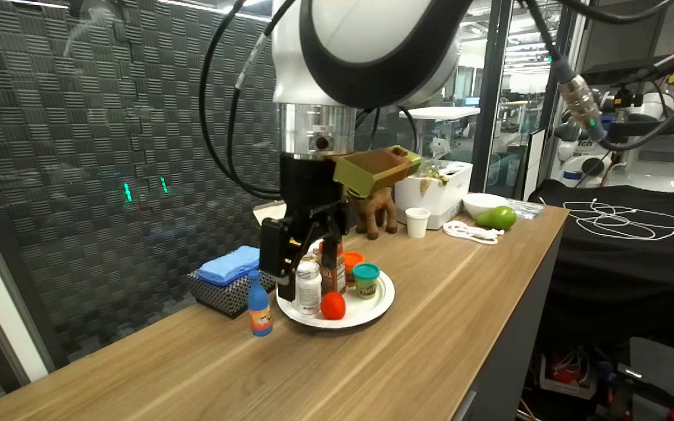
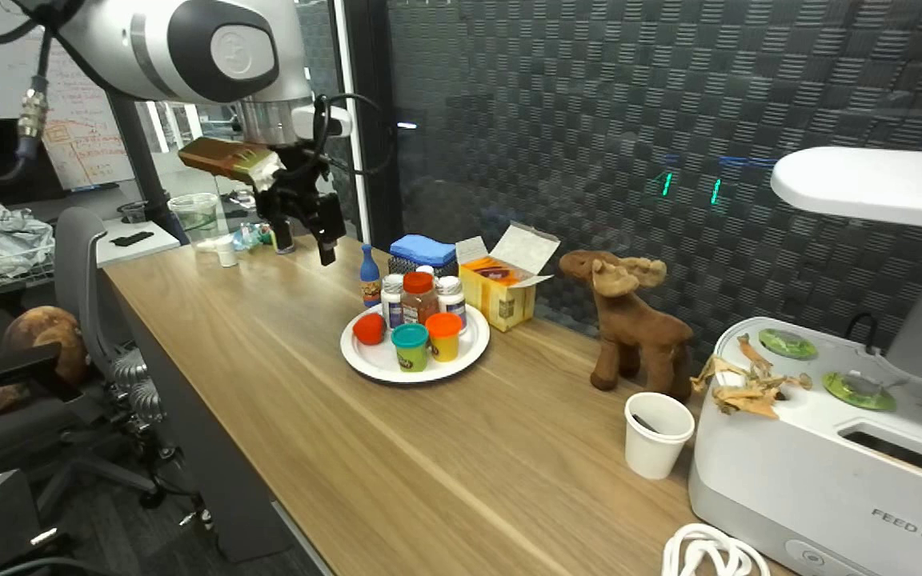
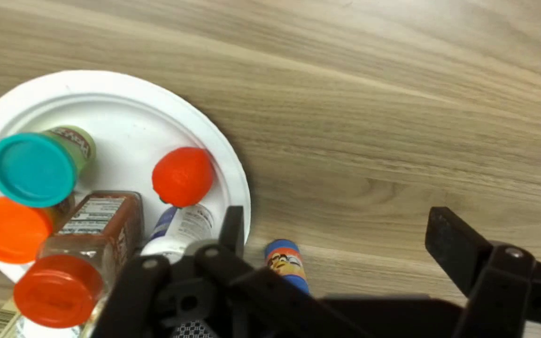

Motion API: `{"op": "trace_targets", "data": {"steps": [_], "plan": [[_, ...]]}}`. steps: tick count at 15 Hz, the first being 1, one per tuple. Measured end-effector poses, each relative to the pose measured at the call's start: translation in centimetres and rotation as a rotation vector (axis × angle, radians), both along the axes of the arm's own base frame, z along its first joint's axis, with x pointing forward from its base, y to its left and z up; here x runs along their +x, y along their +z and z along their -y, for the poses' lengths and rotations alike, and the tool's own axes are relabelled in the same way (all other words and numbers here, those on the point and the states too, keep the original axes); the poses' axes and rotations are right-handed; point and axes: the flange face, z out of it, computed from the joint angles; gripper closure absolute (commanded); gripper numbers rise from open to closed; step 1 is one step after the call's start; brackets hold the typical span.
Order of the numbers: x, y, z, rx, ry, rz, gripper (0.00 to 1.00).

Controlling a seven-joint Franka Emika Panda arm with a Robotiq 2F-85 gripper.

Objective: Put the containers and strawberry toy on the white plate

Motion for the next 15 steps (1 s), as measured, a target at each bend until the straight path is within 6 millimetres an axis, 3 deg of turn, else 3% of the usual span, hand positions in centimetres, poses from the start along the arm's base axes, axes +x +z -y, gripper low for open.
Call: {"op": "trace_targets", "data": {"steps": [6,15], "plan": [[4.0,-1.9,-1.4,0.005,0.066,0.006,0.00],[7.2,-1.5,-1.0,-0.027,0.082,0.062,0.00]]}}
